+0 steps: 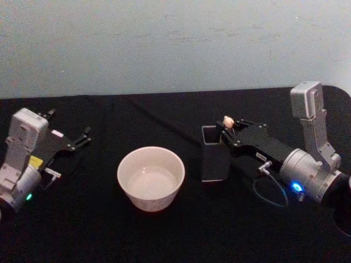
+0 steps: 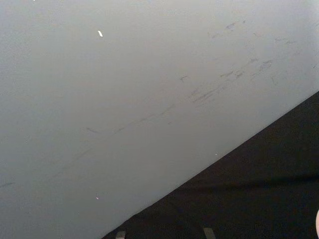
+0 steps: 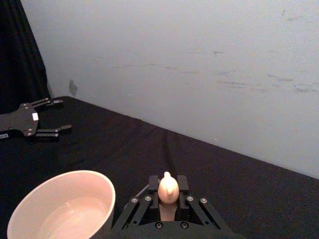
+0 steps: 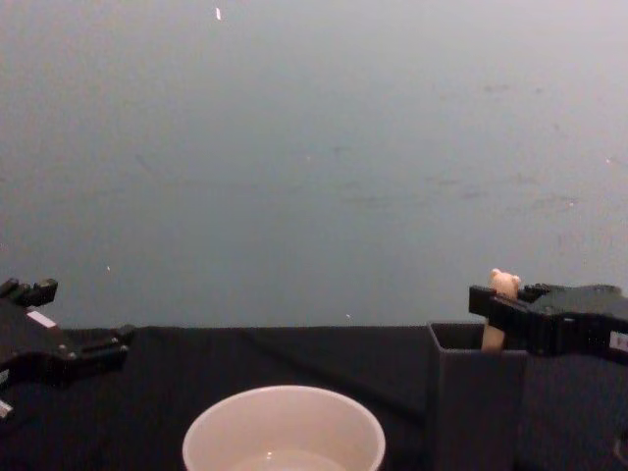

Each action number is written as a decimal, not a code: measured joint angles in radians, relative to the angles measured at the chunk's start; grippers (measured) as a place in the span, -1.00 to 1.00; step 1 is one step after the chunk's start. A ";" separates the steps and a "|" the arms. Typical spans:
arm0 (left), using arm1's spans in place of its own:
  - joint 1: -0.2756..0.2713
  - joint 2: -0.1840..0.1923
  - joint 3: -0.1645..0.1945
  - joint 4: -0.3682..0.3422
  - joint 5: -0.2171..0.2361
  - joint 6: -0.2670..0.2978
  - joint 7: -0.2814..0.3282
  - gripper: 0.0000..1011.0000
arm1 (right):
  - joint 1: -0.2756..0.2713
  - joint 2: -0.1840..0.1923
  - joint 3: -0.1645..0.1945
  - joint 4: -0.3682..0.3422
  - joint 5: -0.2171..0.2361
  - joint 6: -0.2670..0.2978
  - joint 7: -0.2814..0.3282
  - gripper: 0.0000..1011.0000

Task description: Pick up the stirring spoon with one hand, stir inside the cup, then place it back in its original position.

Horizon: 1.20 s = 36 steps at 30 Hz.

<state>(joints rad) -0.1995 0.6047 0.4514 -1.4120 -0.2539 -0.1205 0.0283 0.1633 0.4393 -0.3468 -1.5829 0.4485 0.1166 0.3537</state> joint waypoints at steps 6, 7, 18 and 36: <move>0.000 0.000 0.000 0.000 0.000 0.000 0.000 0.98 | 0.000 0.000 0.000 0.000 0.000 -0.001 0.001 -0.58; 0.000 0.000 0.000 0.000 0.000 0.000 0.000 0.98 | 0.000 0.000 0.000 0.000 0.001 -0.001 0.001 -0.58; 0.000 0.000 0.000 0.000 0.000 0.000 0.000 0.98 | 0.001 0.001 0.000 -0.001 0.003 -0.002 0.002 0.02; 0.000 0.000 0.000 0.000 0.000 0.000 0.000 0.98 | 0.001 0.001 0.000 -0.001 0.004 -0.003 0.003 0.98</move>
<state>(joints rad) -0.1995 0.6047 0.4514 -1.4120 -0.2539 -0.1205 0.0283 0.1638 0.4406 -0.3469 -1.5838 0.4526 0.1136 0.3563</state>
